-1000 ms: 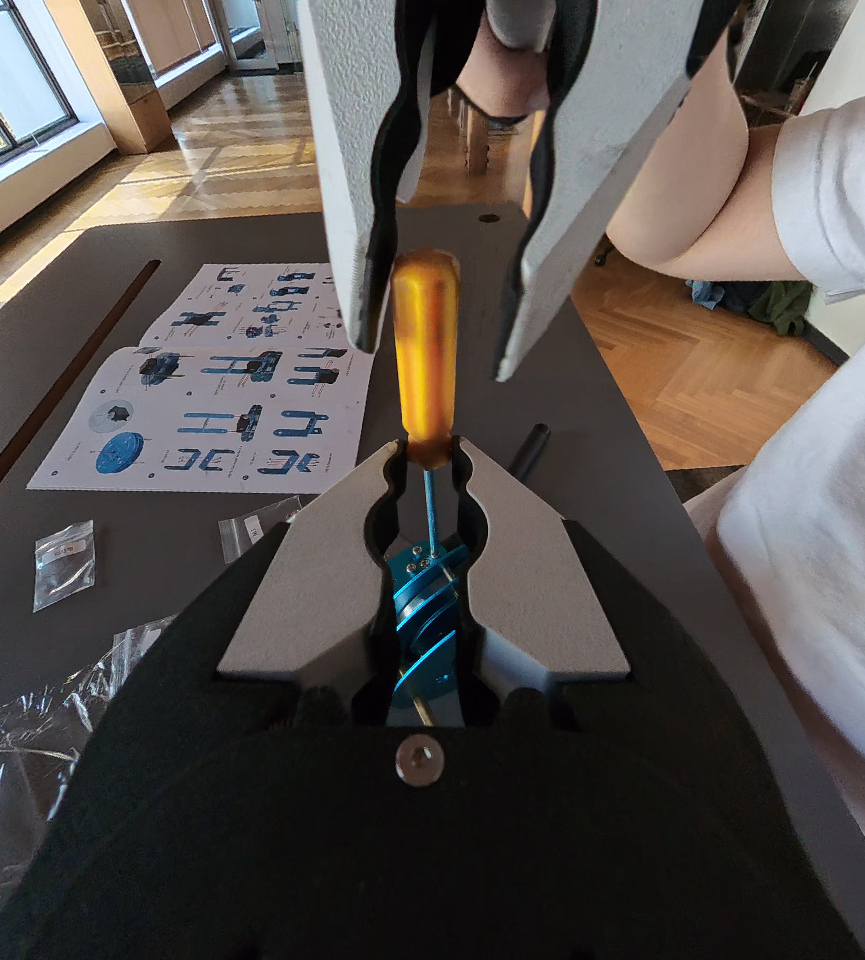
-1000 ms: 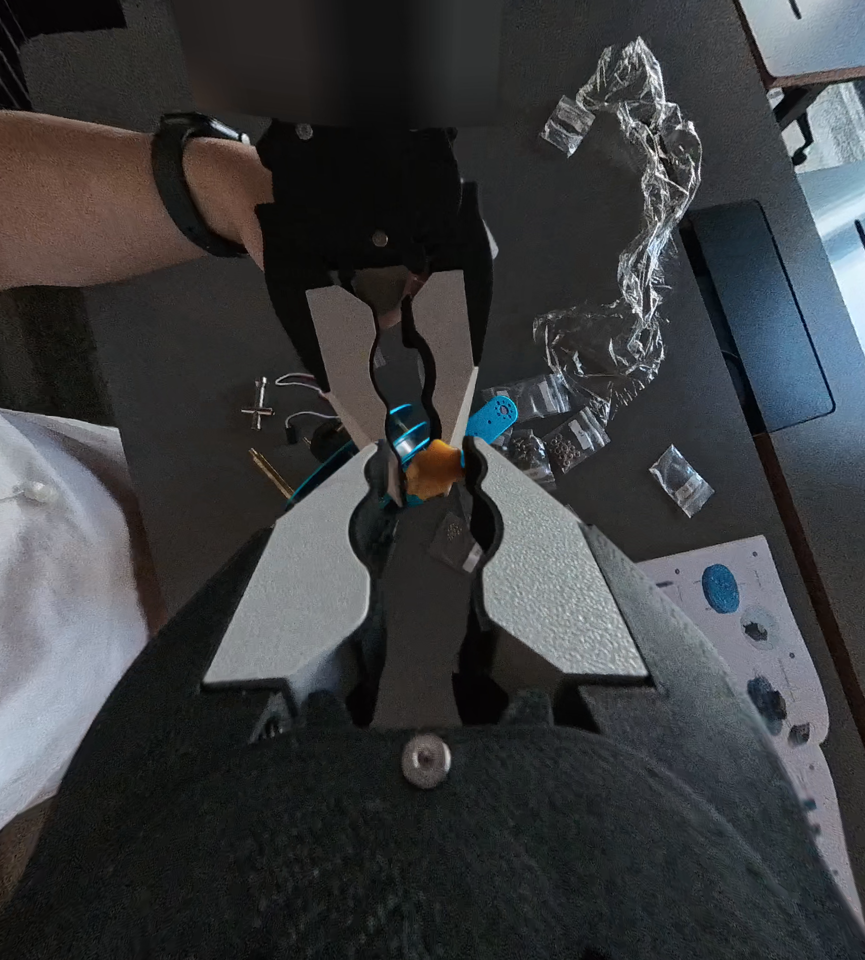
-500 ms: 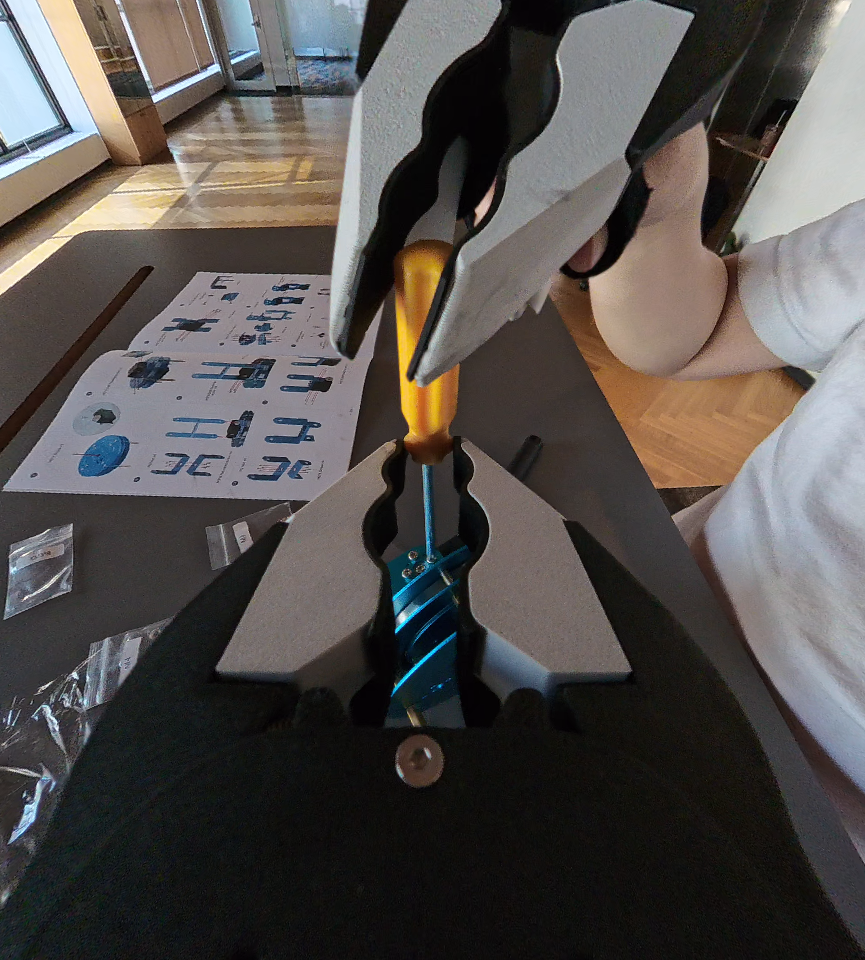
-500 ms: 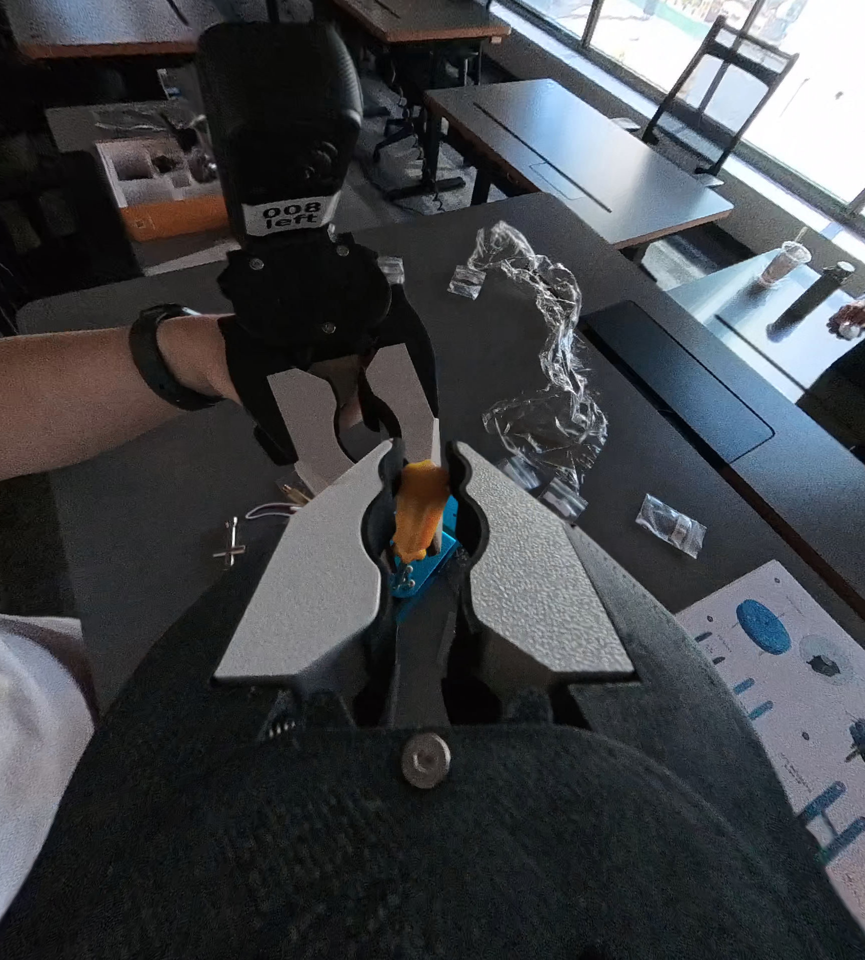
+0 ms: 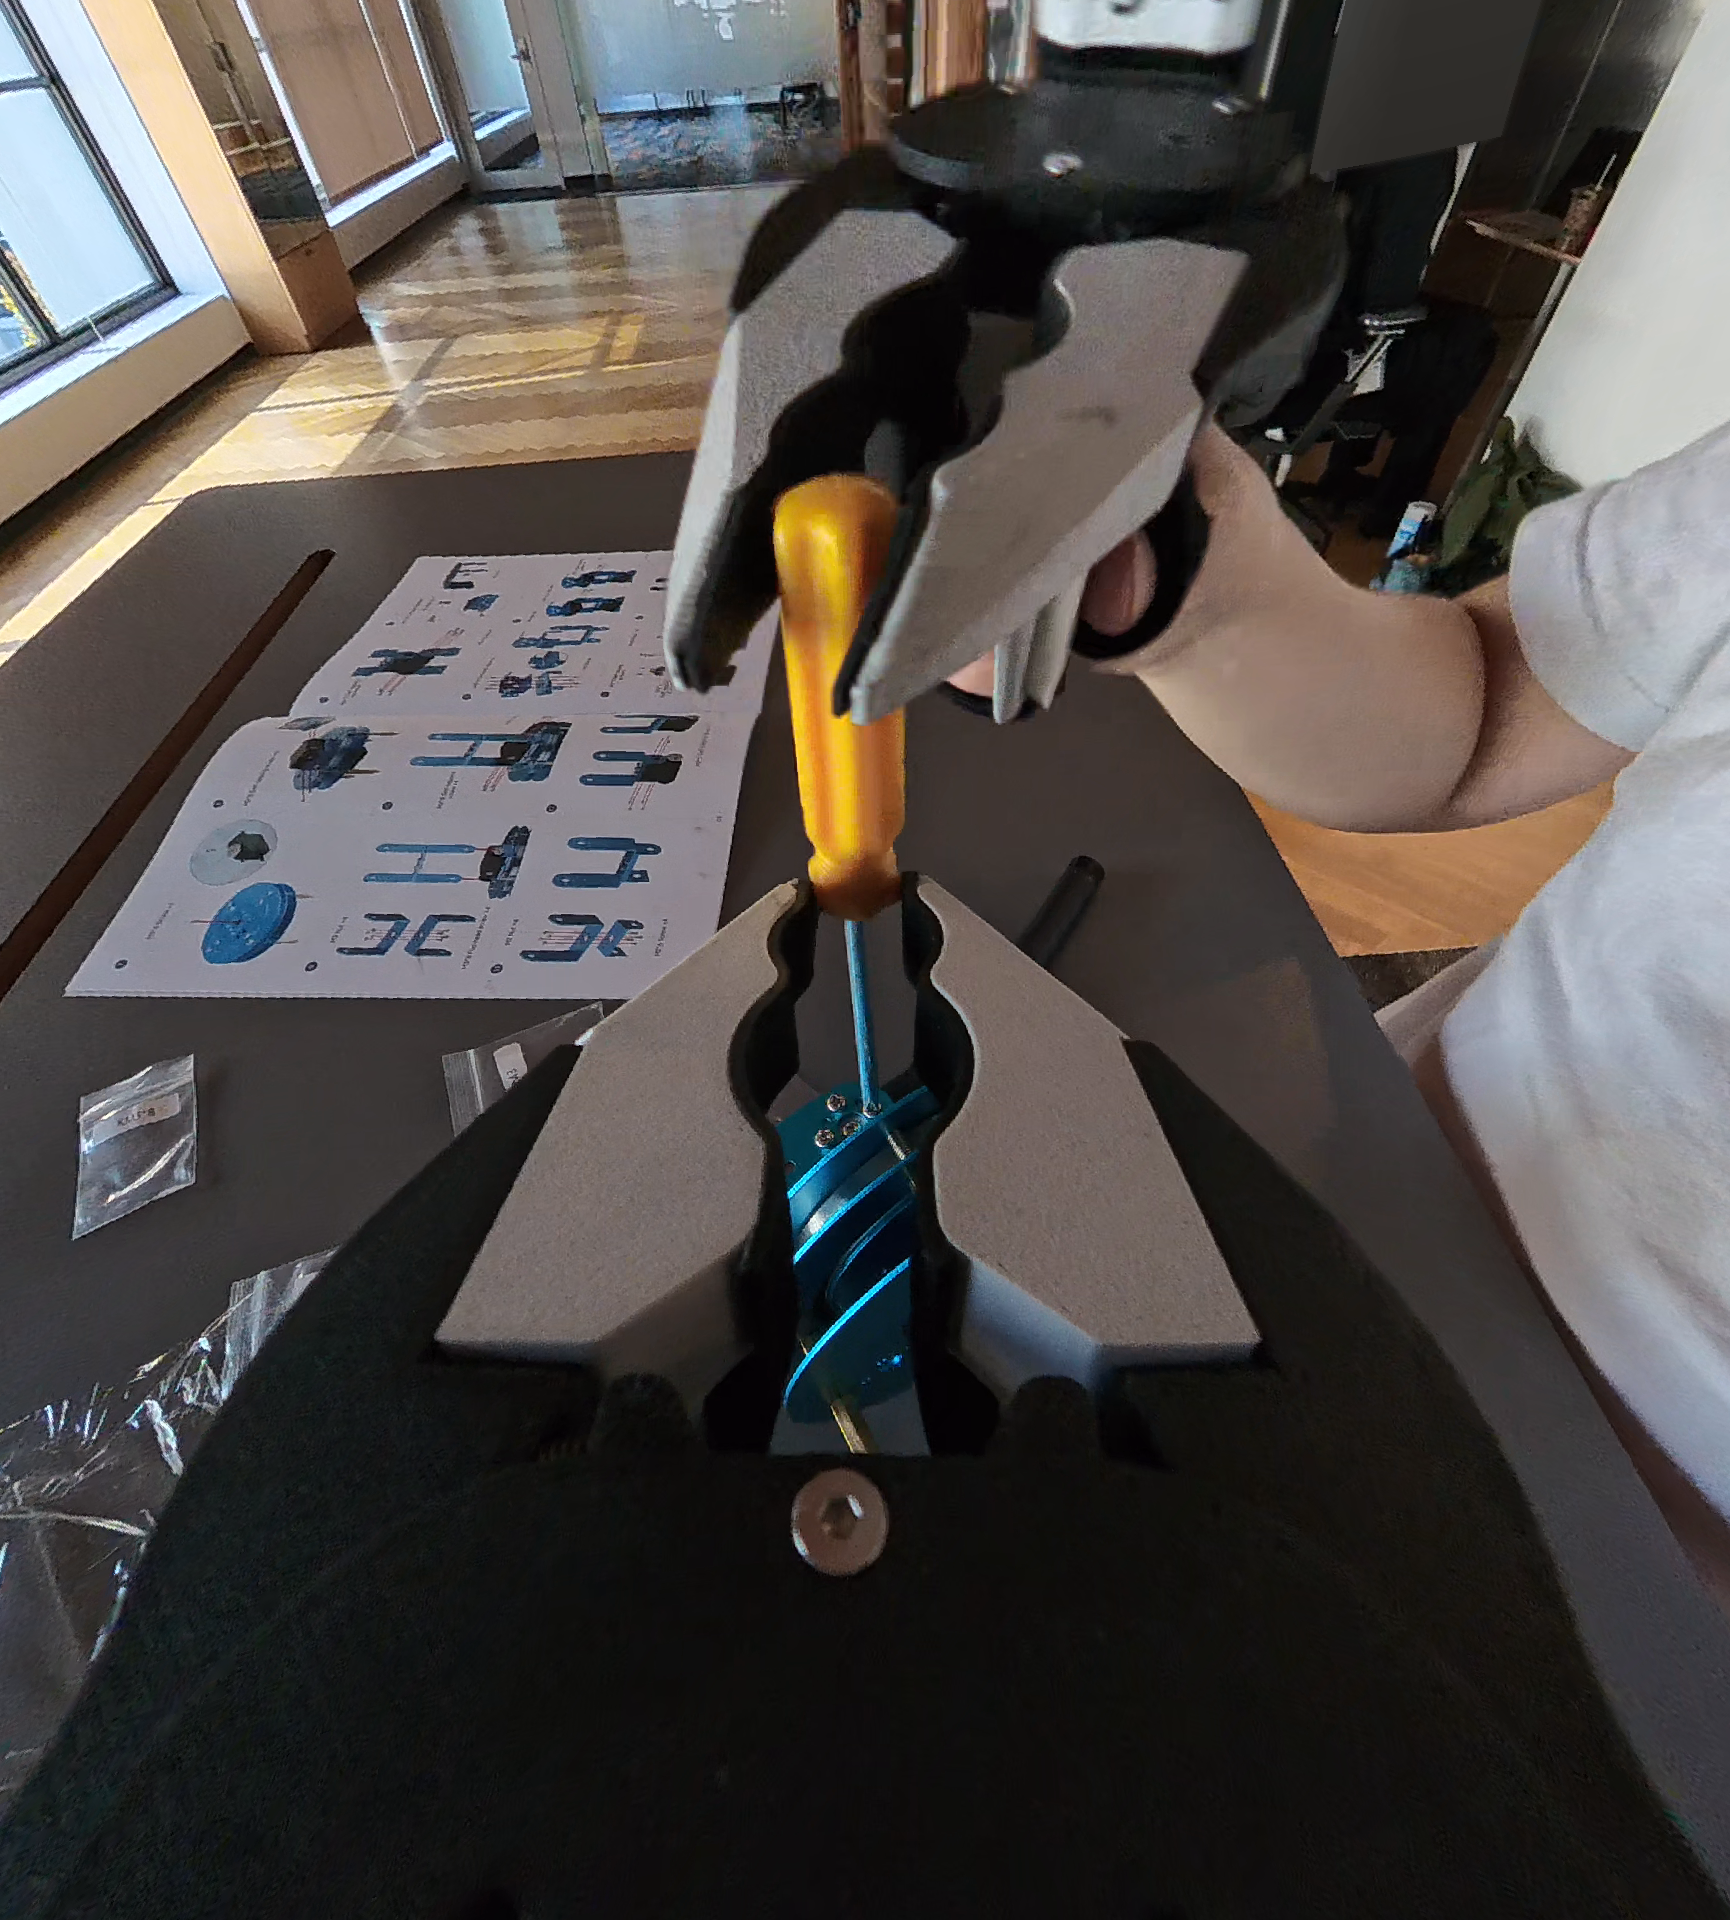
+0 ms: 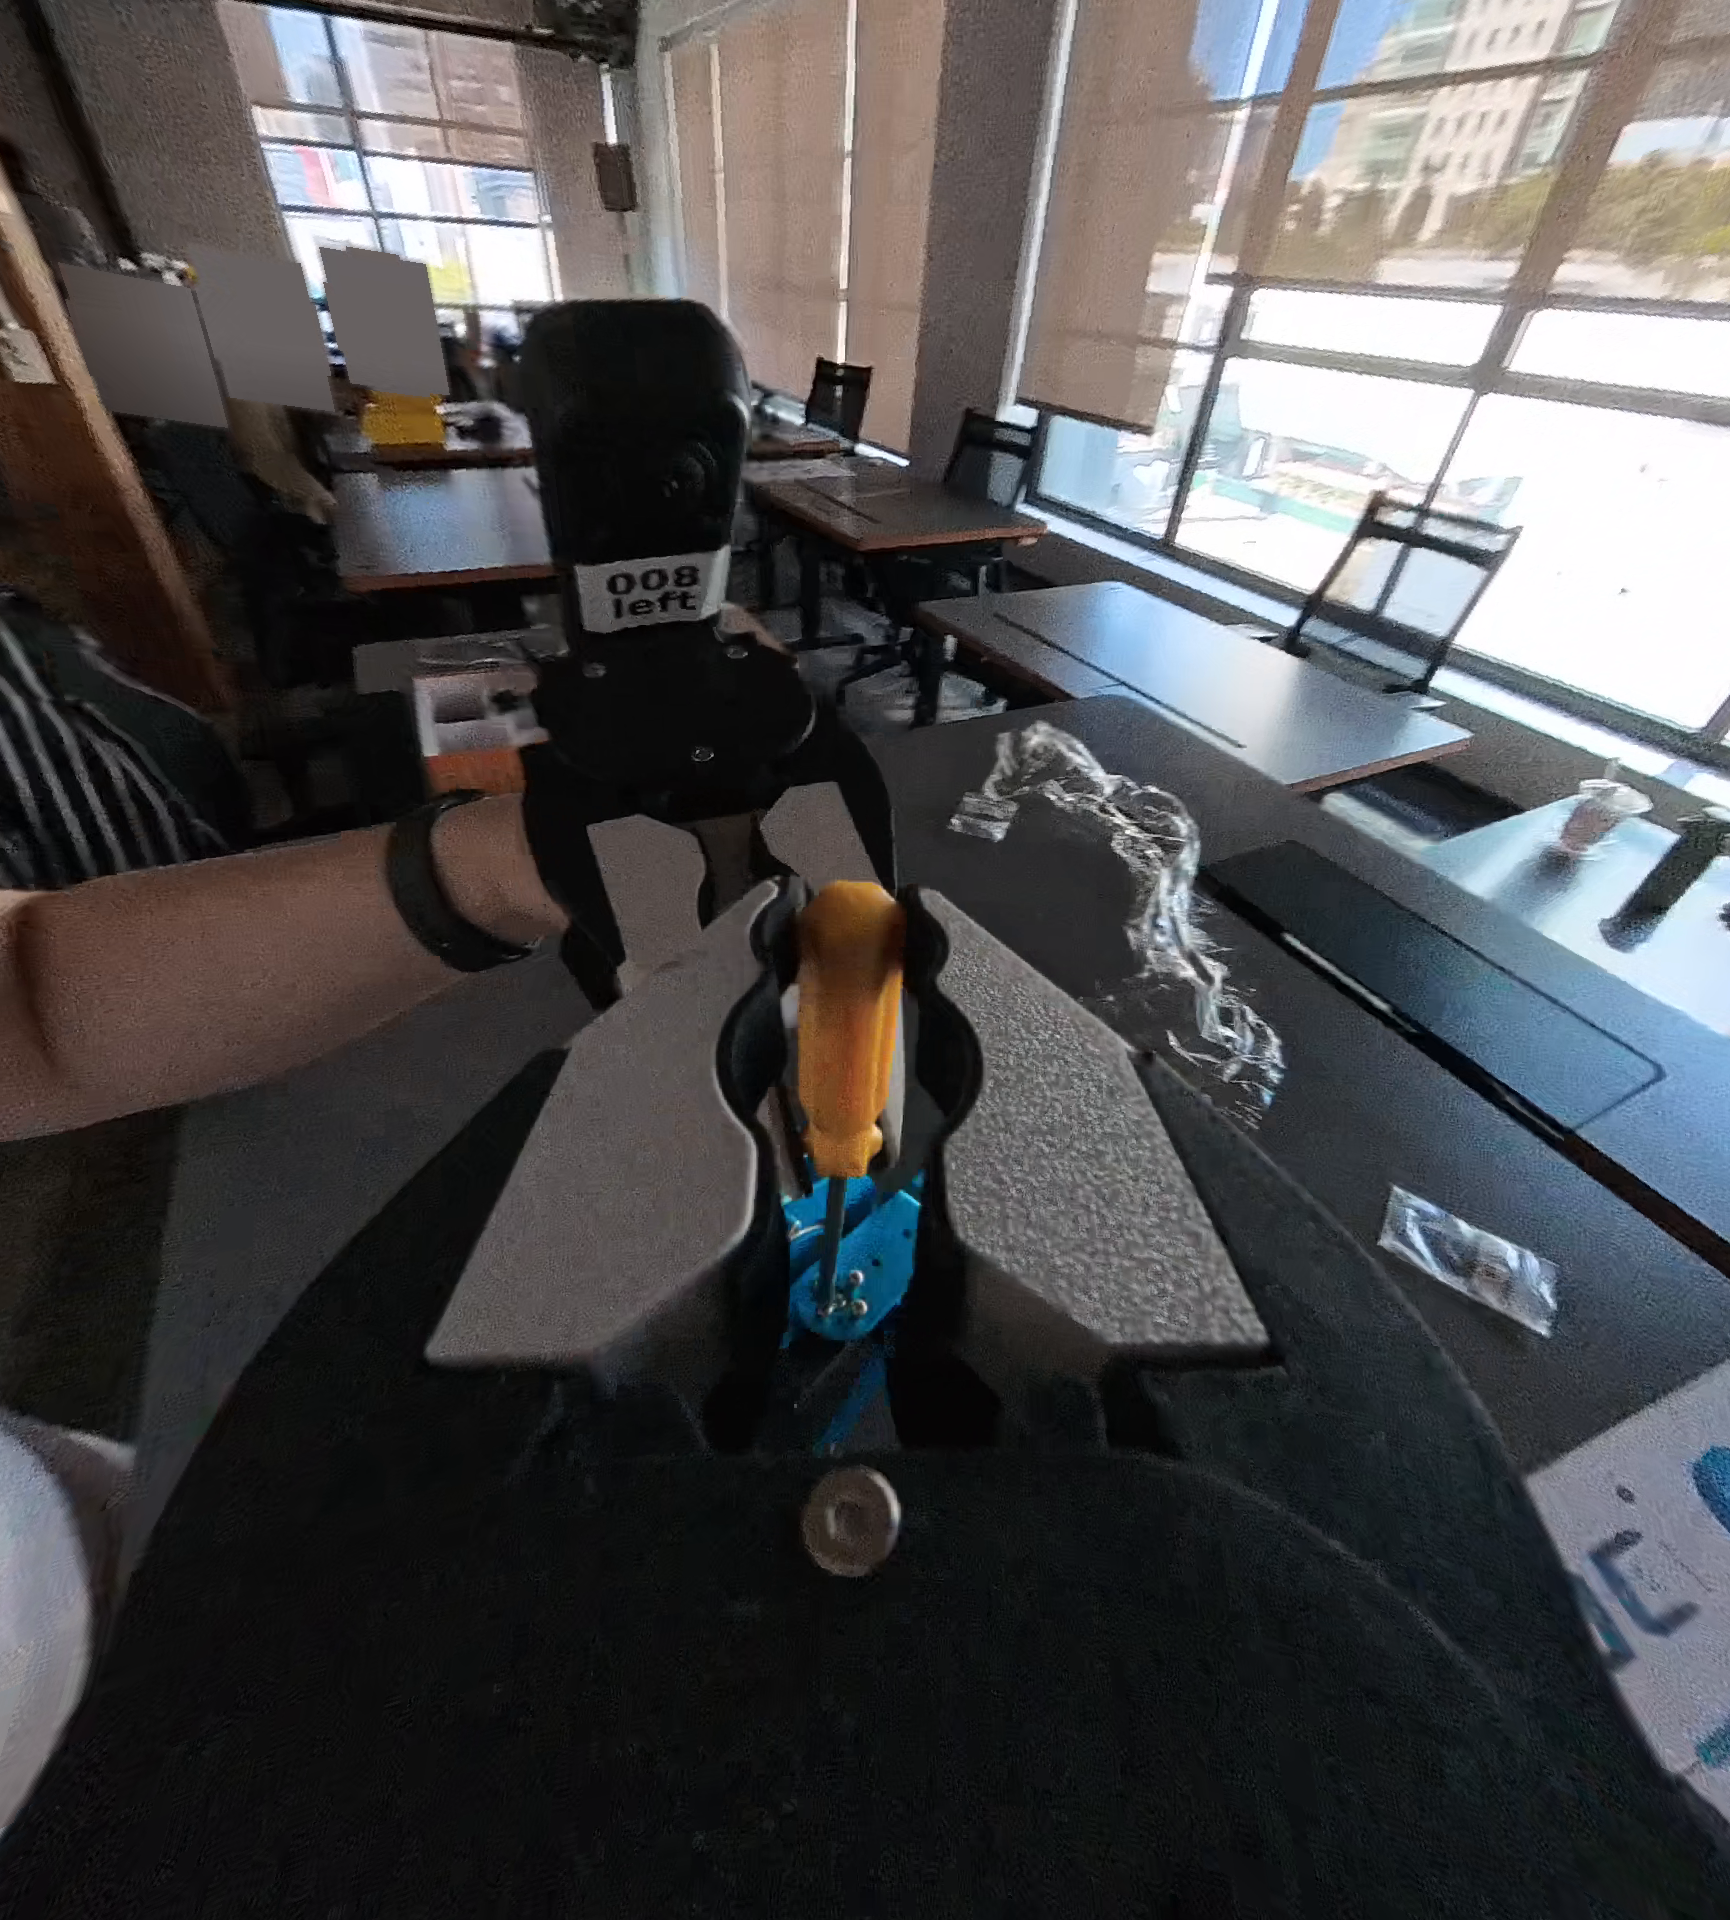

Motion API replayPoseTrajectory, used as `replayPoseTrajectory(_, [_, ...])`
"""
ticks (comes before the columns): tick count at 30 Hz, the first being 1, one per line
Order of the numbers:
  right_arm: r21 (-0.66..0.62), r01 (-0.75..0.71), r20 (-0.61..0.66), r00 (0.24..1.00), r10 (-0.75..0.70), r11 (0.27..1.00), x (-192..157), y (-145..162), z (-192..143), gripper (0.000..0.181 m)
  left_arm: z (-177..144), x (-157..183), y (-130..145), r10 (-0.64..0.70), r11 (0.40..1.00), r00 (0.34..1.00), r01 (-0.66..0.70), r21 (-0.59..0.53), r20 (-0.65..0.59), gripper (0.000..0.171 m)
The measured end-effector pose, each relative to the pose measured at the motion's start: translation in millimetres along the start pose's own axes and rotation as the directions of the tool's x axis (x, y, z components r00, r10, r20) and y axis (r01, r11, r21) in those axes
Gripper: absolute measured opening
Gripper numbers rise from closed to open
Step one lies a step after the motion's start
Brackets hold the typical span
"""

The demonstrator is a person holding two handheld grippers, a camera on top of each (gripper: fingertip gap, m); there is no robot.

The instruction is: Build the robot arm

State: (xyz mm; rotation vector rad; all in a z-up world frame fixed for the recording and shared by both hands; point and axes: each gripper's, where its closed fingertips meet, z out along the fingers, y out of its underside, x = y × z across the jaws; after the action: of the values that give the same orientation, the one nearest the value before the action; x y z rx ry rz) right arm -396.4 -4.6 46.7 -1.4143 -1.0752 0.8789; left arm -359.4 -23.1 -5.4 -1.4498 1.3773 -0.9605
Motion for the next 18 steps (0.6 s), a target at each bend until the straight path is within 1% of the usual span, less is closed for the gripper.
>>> replayPoseTrajectory(2, [0.053,0.017,-0.155,0.988,-0.009,0.998,2,0,-1,0.018,1,1,-1,-0.001,1.0,1.0,0.001,0.005,-0.004,0.015])
replayPoseTrajectory(3, [0.069,0.032,-0.211,0.977,-0.016,0.997,3,-1,-2,0.018,2,1,-1,-0.001,1.0,1.0,0.001,0.009,-0.005,0.015])
replayPoseTrajectory(4, [0.07,0.049,-0.243,0.969,-0.031,0.996,3,-1,-3,0.018,2,1,-1,0.001,1.0,1.0,-0.001,0.012,-0.005,0.015])
replayPoseTrajectory(5, [0.056,0.063,-0.246,0.968,-0.048,0.996,3,-1,-3,0.018,1,1,-1,0.003,1.0,1.0,-0.003,0.014,-0.007,0.015])
replayPoseTrajectory(8, [0.032,0.067,-0.1,0.993,-0.064,0.997,-3,-6,1,0.034,1,1,-1,0.002,1.0,1.0,-0.002,0.005,-0.013,0.015])
replayPoseTrajectory(10, [-0.025,0.047,-0.009,0.999,-0.047,0.999,0,-1,1,0.035,1,0,-1,0.006,1.0,1.0,-0.006,0.0,-0.01,0.015])
replayPoseTrajectory(11, [-0.058,0.032,0.007,0.999,-0.031,0.998,4,5,1,0.034,1,0,-1,0.006,1.0,1.0,-0.006,0.003,-0.009,0.014])
replayPoseTrajectory(12, [-0.077,0.014,0.044,0.999,-0.011,0.997,2,10,1,0.024,1,-1,0,0.005,1.0,1.0,-0.005,0.007,-0.001,0.015])
replayPoseTrajectory(13, [-0.064,-0.02,0.091,0.995,0.026,0.998,-4,11,1,0.018,0,1,0,0.003,1.0,1.0,-0.003,0.012,-0.009,0.015])
replayPoseTrajectory(14, [-0.039,-0.058,0.082,0.995,0.061,0.998,-4,10,2,0.018,0,0,0,-0.001,1.0,1.0,0.001,0.018,-0.001,0.015])
replayPoseTrajectory(15, [-0.011,-0.09,0.044,0.995,0.09,0.996,-2,9,2,0.018,0,-1,0,-0.003,1.0,1.0,0.003,0.023,0.01,0.015])
replayPoseTrajectory(16, [0.019,-0.106,-0.02,0.994,0.107,0.994,2,9,2,0.018,0,-2,0,-0.004,1.0,1.0,0.004,0.025,0.026,0.015])
replayPoseTrajectory(18, [0.082,-0.092,-0.18,0.978,0.106,0.992,7,7,3,0.018,0,-3,0,-0.003,0.999,1.0,0.002,0.032,0.029,0.015])
